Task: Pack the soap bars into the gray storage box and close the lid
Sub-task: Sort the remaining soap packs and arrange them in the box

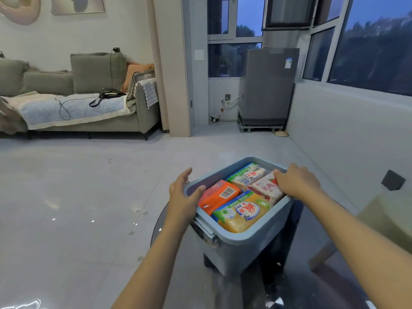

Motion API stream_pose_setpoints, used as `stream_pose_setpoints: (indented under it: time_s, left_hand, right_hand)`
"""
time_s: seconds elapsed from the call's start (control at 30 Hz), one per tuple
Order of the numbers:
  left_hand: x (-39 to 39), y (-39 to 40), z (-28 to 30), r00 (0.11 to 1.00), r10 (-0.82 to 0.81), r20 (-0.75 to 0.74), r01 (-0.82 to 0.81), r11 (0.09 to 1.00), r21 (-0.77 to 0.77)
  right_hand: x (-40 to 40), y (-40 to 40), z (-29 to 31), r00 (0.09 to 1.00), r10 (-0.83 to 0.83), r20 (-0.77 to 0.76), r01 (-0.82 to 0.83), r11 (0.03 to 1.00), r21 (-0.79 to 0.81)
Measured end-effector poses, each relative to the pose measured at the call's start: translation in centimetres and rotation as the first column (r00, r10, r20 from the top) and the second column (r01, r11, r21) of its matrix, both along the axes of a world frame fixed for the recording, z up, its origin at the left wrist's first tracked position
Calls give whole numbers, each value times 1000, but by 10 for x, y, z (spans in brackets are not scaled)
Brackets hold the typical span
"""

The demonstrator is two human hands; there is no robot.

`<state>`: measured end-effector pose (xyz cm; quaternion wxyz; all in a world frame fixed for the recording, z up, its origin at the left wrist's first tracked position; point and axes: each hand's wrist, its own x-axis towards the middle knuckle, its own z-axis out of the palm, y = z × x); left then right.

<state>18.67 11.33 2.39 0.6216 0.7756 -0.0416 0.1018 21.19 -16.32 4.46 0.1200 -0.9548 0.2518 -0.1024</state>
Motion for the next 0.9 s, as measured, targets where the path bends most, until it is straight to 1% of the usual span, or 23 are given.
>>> stream_pose_setpoints:
  time_s: [0.03, 0.07, 0.13, 0.17, 0.2, 0.23, 0.3, 0.37, 0.47, 0.53, 0.63, 0.73, 0.8, 0.9]
  left_hand:
    - [6, -2, 3, 1000, -13, -4, 13, 1000, 5]
    - [12, -5, 5, 1000, 12, -7, -11, 1000, 16]
    - [17, -12, 9, 990, 137, -35, -135, 989, 59]
    - [15, -16, 10, 978, 194, -73, -187, 979, 84]
    - [10, -20, 11, 969, 215, -124, -203, 974, 105]
    - [2, -23, 10, 963, 206, -175, -187, 975, 117]
    - [-21, -32, 3, 968, 117, -223, -106, 993, 60]
    - [-45, -38, -7, 978, 47, -204, -53, 998, -21]
    - [-57, -46, -13, 987, 47, -153, -63, 993, -104]
    - [-54, -47, -8, 987, 56, -152, -77, 987, -142]
    - [-34, -46, 2, 985, 23, -169, -42, 994, -105]
    - [-9, -43, 8, 976, -59, -210, 49, 997, -52]
    - [7, -41, 9, 964, -93, -247, 90, 996, -21]
    - [17, -43, 10, 962, -115, -247, 127, 991, 33]
  right_hand:
    - [-10, -5, 0, 998, -52, -18, 52, 999, -17]
    - [-20, -9, 1, 994, -98, -38, 97, 995, -28]
    - [-40, -16, 2, 984, -160, -77, 157, 987, -41]
    - [-50, -18, 3, 981, -172, -92, 169, 985, -45]
    - [-59, -21, 4, 979, -177, -103, 173, 984, -50]
    - [-67, -24, 5, 979, -174, -109, 168, 984, -55]
    - [-82, -30, 5, 985, -144, -94, 141, 989, -44]
    - [-92, -31, 2, 995, -101, -28, 101, 994, 27]
    - [-103, -30, -1, 995, -74, 72, 62, 985, 162]
    - [-106, -29, -2, 991, -84, 106, 61, 978, 198]
    - [-107, -27, -7, 983, -126, 136, 100, 977, 186]
    - [-106, -25, -12, 977, -143, 157, 115, 978, 176]
    - [-104, -23, -14, 975, -151, 165, 119, 974, 191]
    - [-104, -23, -15, 971, -163, 176, 123, 968, 219]
